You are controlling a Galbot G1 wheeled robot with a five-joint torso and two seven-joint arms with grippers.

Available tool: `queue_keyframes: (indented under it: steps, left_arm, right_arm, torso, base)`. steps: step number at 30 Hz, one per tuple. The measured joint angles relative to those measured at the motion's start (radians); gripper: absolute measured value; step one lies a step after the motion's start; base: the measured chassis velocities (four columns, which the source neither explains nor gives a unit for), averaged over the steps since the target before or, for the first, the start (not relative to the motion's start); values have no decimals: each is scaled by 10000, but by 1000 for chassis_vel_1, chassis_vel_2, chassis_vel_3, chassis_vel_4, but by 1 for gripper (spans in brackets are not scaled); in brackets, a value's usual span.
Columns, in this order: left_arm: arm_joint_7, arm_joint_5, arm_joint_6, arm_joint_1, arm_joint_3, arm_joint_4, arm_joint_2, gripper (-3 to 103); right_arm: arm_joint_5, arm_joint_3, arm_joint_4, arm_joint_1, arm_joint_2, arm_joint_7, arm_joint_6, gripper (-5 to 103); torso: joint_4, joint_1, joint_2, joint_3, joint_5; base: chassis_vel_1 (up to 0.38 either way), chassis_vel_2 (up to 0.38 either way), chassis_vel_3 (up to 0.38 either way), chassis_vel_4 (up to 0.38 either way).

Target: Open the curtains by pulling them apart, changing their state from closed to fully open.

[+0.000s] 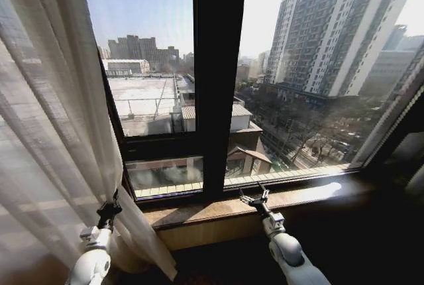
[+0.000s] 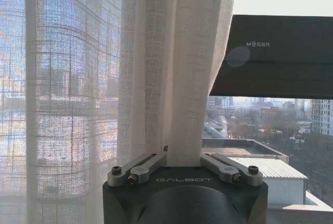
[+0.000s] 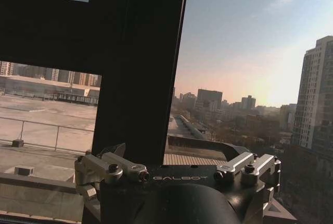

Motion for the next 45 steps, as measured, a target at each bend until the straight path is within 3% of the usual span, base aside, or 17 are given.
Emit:
queue_keyframes:
  steps: [45]
  left_arm:
    - [13, 82, -413, 442, -550, -58, -218, 0]
  right_arm:
    - [0, 0, 0, 0, 1, 0, 0, 100]
  torso:
    - [0, 2, 0, 1, 0]
  base:
    - [383, 323, -382, -318]
